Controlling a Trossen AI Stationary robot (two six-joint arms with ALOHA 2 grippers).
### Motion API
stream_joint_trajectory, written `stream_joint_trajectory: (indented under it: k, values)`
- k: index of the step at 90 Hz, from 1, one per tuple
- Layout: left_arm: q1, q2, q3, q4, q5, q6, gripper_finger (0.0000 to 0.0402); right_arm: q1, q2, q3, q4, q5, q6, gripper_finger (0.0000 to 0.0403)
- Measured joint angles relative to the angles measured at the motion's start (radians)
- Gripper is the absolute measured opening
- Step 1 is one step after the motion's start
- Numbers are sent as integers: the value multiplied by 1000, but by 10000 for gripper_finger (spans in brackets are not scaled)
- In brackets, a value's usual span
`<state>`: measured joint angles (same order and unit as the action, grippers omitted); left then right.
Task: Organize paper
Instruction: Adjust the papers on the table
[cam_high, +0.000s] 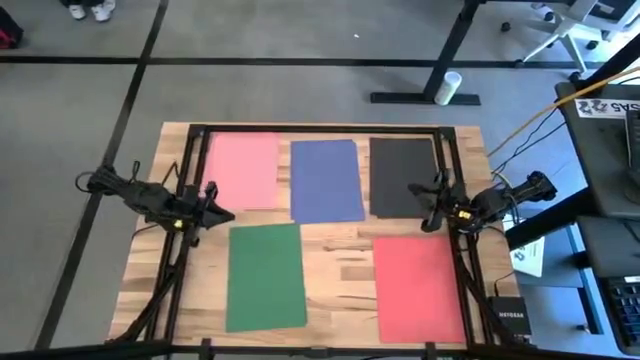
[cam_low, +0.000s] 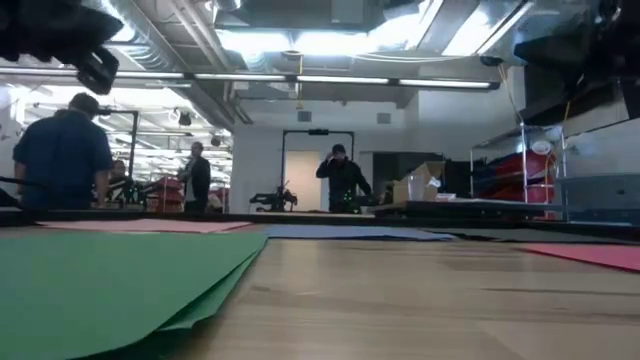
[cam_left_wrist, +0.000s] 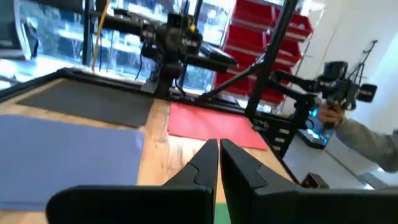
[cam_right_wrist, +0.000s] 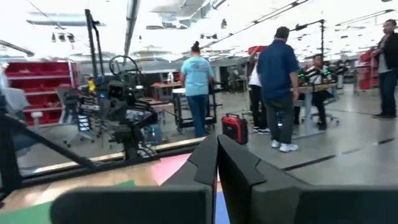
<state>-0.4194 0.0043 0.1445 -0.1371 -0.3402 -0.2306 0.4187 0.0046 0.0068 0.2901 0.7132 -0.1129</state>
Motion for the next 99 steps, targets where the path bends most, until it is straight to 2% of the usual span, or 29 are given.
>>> stream_joint_trajectory:
  k: [15,61,79,91,99]
  values:
    - [11,8,-134,194,6,-37,0,0,-1,0,-6,-25,5,0]
    - [10,24,-135,191,26,-23,0,1,0,0,-20,-60,8,0]
    - [12,81,-120,145,69,-339,0,0,0,0,-33,-60,15,0]
    - [1,231,-64,-36,71,-537,0,0,0,0,-34,-60,15,0]
    - [-4,377,-32,-77,127,-648,0,0,0,0,-38,-60,21,0]
